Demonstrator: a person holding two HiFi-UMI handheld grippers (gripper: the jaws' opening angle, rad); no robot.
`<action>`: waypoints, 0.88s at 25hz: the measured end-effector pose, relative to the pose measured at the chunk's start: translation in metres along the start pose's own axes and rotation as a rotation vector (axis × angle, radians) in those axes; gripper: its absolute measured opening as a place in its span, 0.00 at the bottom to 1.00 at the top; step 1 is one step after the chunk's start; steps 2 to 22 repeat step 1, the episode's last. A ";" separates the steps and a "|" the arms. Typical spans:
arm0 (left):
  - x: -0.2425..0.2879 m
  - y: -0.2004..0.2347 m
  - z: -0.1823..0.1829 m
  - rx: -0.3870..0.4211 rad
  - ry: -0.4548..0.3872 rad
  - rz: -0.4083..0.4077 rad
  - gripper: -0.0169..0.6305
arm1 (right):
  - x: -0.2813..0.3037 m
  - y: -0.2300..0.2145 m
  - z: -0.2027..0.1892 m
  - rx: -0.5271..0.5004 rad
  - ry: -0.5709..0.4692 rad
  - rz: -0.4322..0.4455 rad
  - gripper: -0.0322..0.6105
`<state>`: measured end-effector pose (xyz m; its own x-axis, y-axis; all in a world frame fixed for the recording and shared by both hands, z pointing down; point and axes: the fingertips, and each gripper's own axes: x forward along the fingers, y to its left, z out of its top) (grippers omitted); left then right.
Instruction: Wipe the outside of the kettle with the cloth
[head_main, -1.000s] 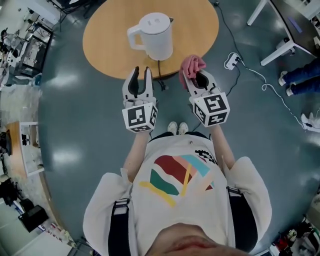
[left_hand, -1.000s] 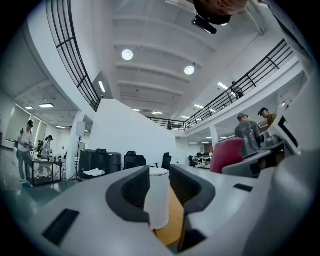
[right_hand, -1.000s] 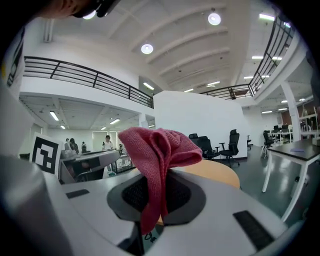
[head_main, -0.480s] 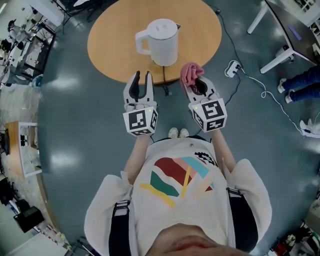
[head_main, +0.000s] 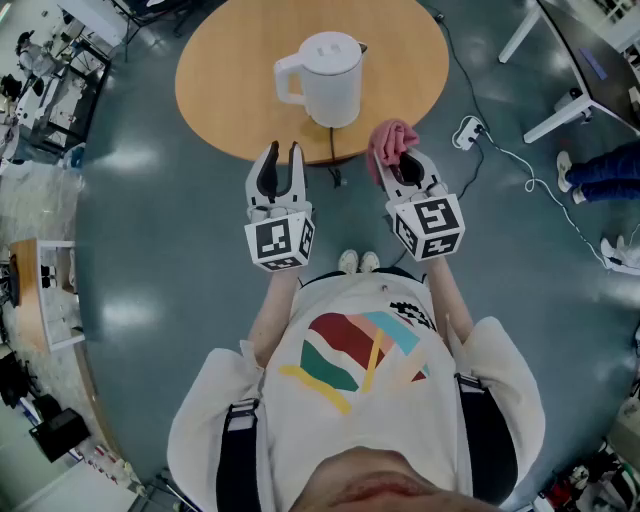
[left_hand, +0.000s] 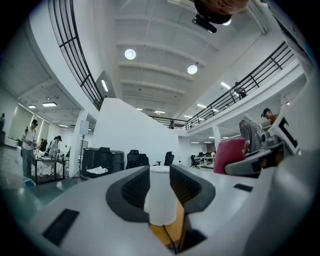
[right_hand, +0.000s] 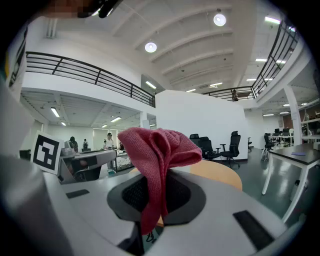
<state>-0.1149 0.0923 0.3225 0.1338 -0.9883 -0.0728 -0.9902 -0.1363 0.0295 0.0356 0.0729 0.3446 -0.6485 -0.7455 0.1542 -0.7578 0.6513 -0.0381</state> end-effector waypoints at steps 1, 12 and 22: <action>0.001 0.001 -0.001 -0.001 0.001 0.000 0.28 | 0.001 -0.001 0.000 0.005 -0.001 -0.002 0.12; 0.001 0.001 -0.001 -0.001 0.001 0.000 0.28 | 0.001 -0.001 0.000 0.005 -0.001 -0.002 0.12; 0.001 0.001 -0.001 -0.001 0.001 0.000 0.28 | 0.001 -0.001 0.000 0.005 -0.001 -0.002 0.12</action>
